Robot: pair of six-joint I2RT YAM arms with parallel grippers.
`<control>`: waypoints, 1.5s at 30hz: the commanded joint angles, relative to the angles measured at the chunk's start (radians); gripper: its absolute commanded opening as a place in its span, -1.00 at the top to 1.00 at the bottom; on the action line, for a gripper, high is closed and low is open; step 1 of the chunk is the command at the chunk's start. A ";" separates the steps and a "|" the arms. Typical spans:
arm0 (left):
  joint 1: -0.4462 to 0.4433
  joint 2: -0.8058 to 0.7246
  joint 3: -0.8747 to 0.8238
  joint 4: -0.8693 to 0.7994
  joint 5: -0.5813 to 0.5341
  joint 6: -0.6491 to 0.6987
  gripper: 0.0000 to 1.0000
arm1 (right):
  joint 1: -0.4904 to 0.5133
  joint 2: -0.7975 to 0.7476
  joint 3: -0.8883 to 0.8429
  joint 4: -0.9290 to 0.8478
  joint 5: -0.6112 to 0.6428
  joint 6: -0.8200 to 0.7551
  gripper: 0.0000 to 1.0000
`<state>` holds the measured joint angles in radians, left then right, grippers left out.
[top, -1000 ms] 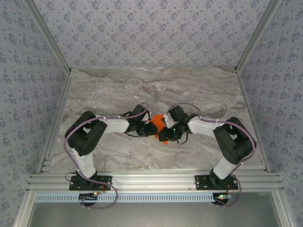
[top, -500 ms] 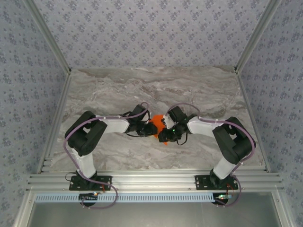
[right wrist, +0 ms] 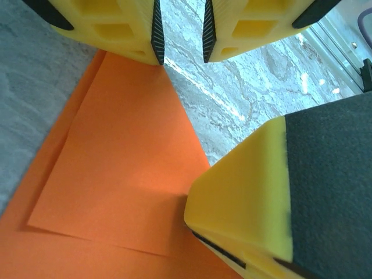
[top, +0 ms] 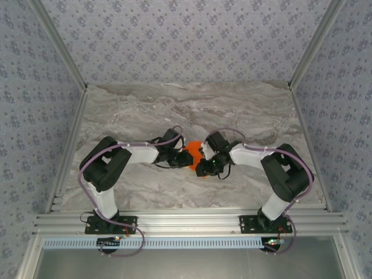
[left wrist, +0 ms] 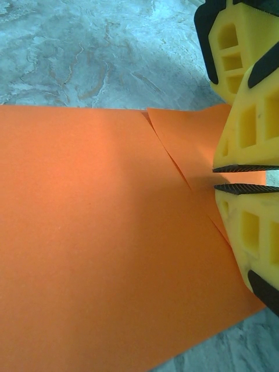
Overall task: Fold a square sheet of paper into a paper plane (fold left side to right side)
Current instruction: Third fold the triangle at the center of the table.
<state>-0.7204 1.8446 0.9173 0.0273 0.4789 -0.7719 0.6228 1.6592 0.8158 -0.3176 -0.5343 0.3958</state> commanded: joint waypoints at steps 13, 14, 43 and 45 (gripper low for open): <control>-0.006 0.061 -0.018 -0.104 -0.076 0.008 0.68 | -0.003 -0.081 -0.140 -0.109 0.050 0.027 0.55; -0.005 0.058 -0.018 -0.104 -0.076 0.007 0.67 | -0.006 -0.097 -0.145 -0.114 0.050 0.028 0.56; -0.006 0.026 -0.007 -0.107 -0.067 0.011 0.67 | -0.049 -0.031 -0.102 0.037 0.054 0.176 1.00; -0.006 0.004 -0.003 -0.106 -0.068 0.016 0.67 | -0.066 -0.032 -0.128 0.037 0.053 0.179 1.00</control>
<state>-0.7204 1.8420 0.9203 0.0200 0.4770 -0.7712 0.5835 1.6211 0.7357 -0.2764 -0.5369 0.5510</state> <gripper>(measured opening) 0.165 0.056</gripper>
